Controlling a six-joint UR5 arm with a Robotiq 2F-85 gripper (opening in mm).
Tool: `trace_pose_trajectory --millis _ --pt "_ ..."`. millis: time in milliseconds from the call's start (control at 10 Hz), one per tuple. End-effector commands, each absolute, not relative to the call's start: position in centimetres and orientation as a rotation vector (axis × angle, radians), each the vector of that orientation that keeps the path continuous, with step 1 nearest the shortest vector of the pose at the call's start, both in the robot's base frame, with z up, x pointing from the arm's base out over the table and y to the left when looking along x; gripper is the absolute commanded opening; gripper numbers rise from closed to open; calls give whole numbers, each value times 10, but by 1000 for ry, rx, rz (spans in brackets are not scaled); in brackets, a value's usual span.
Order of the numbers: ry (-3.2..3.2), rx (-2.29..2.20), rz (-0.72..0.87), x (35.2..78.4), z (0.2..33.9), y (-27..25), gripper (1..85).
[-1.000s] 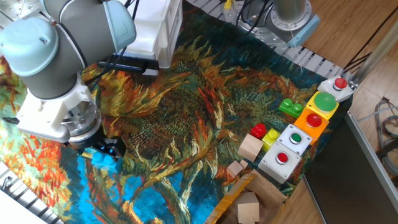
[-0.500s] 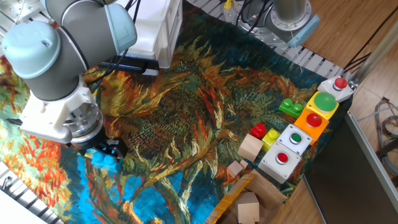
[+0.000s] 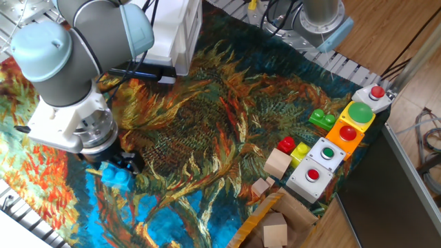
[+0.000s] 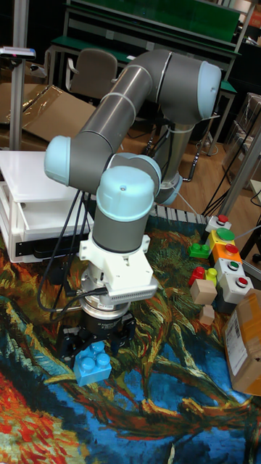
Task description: Put things in the drawer
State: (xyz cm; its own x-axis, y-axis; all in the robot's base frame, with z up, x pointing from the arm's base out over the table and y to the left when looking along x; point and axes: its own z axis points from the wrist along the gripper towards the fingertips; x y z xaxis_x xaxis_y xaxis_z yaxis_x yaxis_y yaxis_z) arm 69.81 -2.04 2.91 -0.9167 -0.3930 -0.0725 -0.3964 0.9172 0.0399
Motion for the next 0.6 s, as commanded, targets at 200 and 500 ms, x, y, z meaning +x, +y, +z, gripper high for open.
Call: trace_pose_trajectory --millis 200,500 --pt "2994 -538 94 706 28 -17 617" --pt "3023 -506 21 707 34 -26 103"
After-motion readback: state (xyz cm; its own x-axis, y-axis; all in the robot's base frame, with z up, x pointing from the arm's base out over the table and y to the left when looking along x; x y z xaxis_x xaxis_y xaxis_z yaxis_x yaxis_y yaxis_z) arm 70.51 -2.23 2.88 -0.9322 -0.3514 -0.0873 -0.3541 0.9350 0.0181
